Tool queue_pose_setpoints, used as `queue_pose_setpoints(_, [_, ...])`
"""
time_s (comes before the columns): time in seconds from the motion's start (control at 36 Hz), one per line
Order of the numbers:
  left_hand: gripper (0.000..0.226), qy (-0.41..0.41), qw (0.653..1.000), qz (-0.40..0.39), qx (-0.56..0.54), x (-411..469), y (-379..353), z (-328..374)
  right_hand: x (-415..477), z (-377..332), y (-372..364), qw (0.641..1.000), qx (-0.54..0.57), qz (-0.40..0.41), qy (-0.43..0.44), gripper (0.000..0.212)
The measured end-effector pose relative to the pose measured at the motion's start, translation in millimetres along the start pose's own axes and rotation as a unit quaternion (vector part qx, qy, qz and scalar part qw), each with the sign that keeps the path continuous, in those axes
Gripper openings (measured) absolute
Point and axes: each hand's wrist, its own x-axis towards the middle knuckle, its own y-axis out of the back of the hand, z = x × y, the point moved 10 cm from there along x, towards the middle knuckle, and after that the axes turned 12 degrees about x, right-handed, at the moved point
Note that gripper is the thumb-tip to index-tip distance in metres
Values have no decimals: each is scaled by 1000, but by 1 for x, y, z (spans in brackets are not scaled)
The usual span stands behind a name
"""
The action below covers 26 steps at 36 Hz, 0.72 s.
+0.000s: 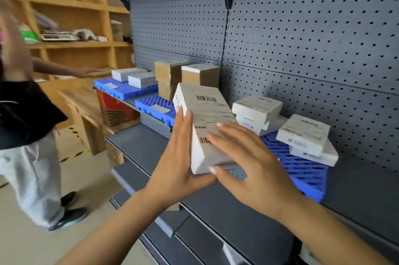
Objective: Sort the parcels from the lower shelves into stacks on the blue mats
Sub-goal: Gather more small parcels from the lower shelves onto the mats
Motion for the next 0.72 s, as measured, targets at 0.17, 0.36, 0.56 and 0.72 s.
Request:
queue_pose_setpoints(0.17, [103, 43, 999, 19, 19, -12, 48, -60, 39, 2, -37, 996, 64, 54, -11, 58])
queue_pose_setpoints(0.36, [98, 59, 998, 24, 20, -16, 91, -144, 90, 7, -124, 994, 102, 36, -26, 51])
queue_pose_setpoints(0.56, [97, 50, 999, 16, 9, -6, 131, -231, 153, 7, -201, 996, 87, 26, -24, 51])
queue_pose_setpoints(0.72, [96, 45, 999, -17, 24, 4, 145, -299, 189, 23, -260, 993, 100, 20, -54, 53])
